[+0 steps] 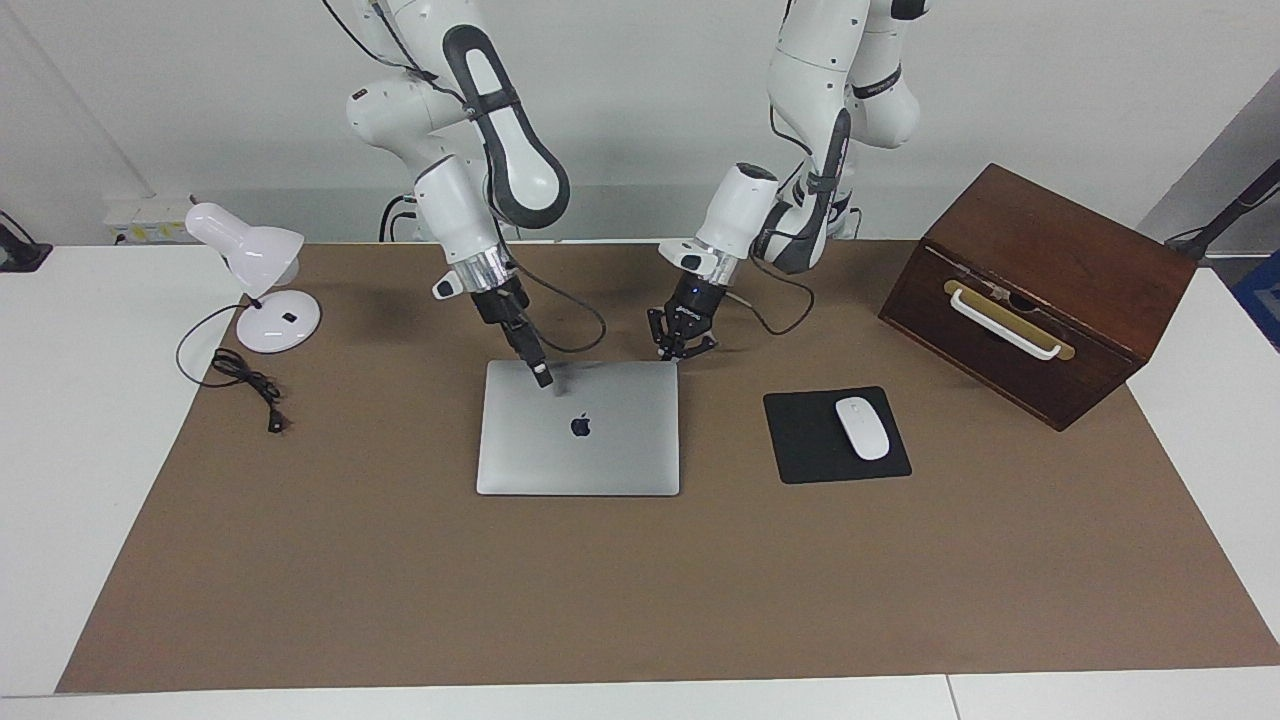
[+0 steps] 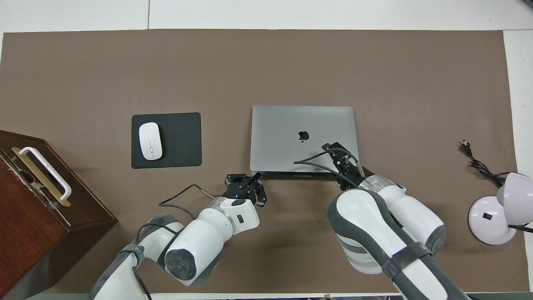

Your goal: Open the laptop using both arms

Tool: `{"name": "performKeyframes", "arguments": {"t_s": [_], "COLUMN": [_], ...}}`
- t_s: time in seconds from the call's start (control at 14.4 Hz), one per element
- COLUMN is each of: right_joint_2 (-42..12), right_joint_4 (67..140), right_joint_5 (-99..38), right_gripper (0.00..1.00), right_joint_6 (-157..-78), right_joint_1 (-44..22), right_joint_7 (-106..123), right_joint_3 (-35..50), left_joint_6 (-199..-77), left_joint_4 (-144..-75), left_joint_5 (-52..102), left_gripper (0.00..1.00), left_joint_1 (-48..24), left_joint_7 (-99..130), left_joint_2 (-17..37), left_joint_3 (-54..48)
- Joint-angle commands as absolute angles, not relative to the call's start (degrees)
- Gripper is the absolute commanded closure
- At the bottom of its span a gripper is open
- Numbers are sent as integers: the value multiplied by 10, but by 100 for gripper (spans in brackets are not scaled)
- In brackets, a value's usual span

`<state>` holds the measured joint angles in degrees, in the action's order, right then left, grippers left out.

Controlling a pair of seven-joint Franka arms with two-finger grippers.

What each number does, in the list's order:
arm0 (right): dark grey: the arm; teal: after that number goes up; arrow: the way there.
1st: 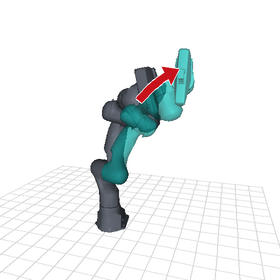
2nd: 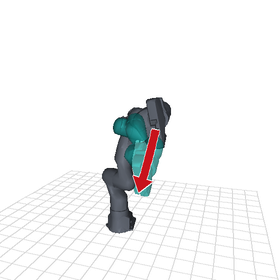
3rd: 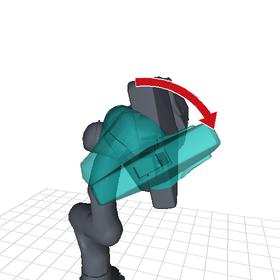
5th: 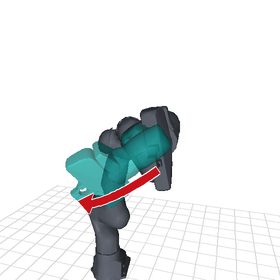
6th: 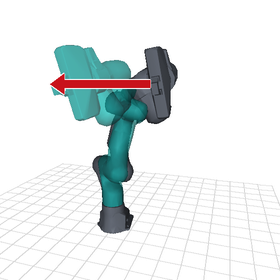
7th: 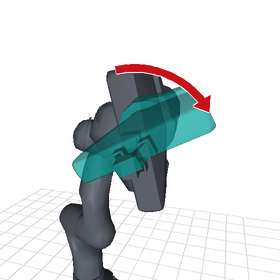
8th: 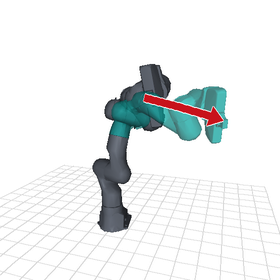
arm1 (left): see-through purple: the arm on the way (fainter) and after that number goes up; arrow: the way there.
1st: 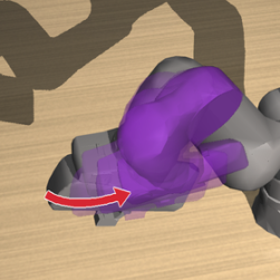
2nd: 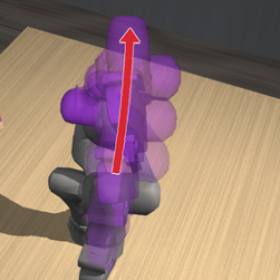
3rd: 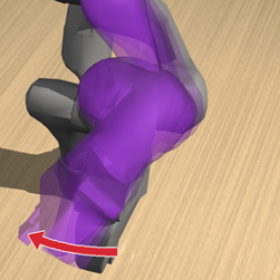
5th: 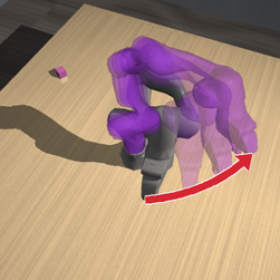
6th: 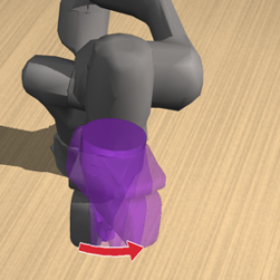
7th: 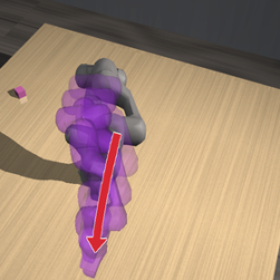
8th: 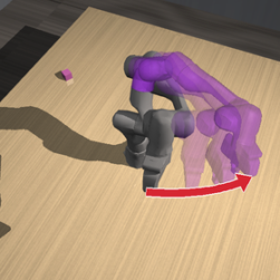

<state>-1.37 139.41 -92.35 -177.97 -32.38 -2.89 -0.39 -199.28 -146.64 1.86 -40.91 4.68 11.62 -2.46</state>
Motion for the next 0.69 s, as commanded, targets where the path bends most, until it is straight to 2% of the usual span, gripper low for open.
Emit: {"name": "performKeyframes", "arguments": {"t_s": [0.0,0.62], "right_joint_2": [-21,-27], "right_joint_4": [1379,1362], "right_joint_5": [-939,-939], "right_gripper": [0,0], "right_joint_6": [-1777,-1773], "right_joint_1": [-310,-300], "right_joint_7": [3,5], "right_joint_3": [-2,-2], "left_joint_6": [-2005,-2005], "left_joint_4": [-1447,-1431], "left_joint_5": [29,28], "left_gripper": [100,100], "left_joint_1": [-419,-417], "left_joint_7": [12,-22], "left_joint_2": [144,162], "left_joint_3": [-15,-6]}}
